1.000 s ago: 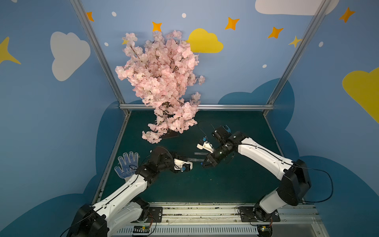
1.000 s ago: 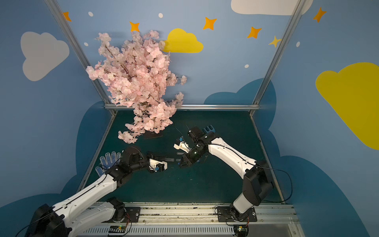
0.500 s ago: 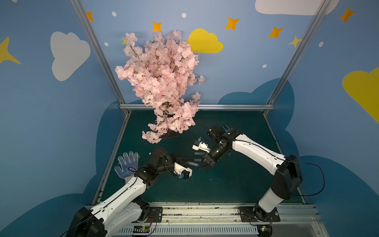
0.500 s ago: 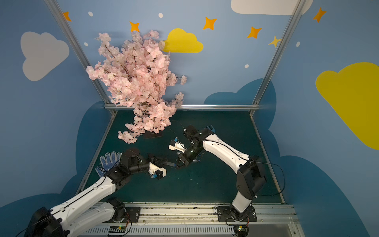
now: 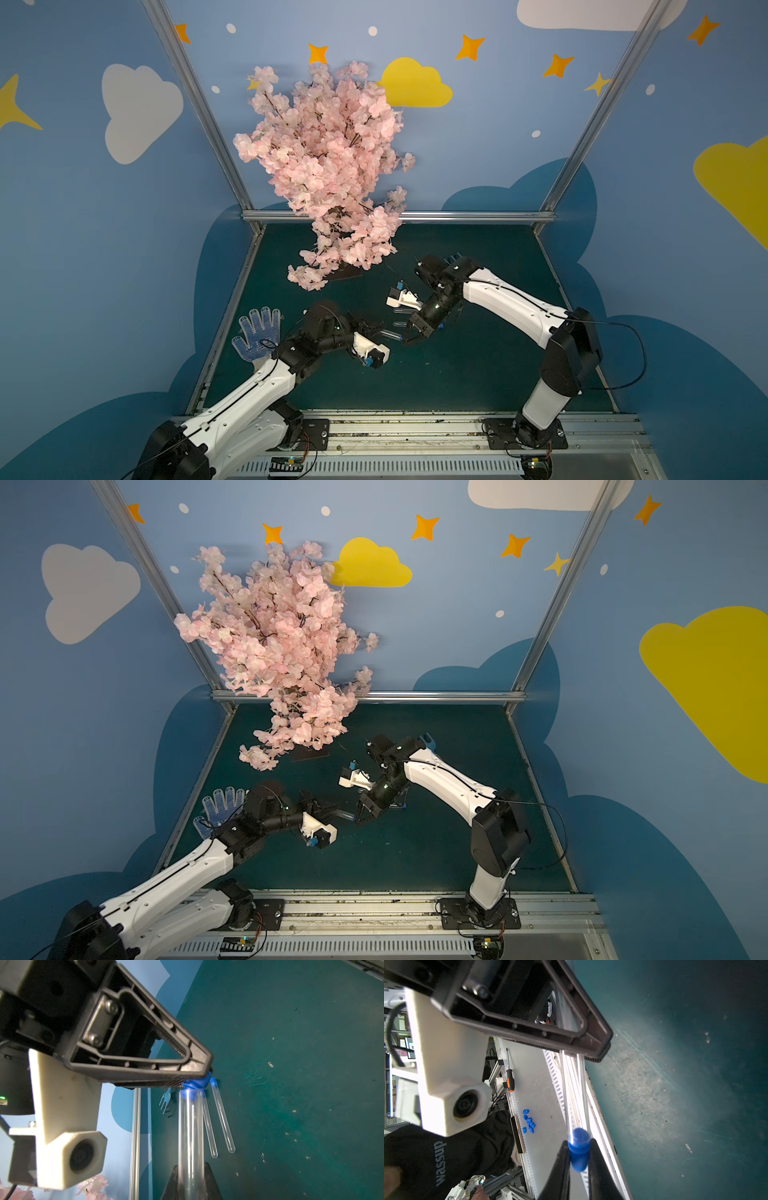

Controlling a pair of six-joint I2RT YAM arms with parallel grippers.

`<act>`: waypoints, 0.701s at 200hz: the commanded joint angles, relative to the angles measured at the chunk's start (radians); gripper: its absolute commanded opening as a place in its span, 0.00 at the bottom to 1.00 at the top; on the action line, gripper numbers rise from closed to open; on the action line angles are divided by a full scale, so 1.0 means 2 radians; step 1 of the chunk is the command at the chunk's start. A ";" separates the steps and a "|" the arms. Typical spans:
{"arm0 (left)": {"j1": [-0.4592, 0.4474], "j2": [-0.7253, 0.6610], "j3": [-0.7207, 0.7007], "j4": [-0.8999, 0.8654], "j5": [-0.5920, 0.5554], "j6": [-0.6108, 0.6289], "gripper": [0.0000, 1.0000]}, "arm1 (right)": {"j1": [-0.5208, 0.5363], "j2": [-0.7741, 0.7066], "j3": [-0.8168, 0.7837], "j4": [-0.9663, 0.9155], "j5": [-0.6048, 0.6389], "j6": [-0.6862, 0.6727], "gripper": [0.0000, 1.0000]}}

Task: Insert stoppers into test tubes
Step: Insert the stopper into the test tube.

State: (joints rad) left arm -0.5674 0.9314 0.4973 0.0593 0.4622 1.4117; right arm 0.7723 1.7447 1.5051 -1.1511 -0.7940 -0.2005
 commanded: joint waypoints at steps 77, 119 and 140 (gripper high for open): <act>-0.073 -0.007 0.024 -0.097 0.024 0.077 0.02 | 0.006 0.029 0.071 -0.035 0.032 -0.028 0.00; -0.075 0.013 0.034 -0.079 0.016 0.035 0.02 | 0.007 0.028 0.081 0.002 0.052 -0.004 0.00; -0.076 0.029 0.047 -0.107 0.018 0.017 0.02 | 0.011 0.019 0.081 0.025 0.078 0.013 0.00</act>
State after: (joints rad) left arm -0.6773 0.9543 0.5613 -0.0376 0.3603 1.4887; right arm 0.8009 1.8030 1.6070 -1.3159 -0.6853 -0.2150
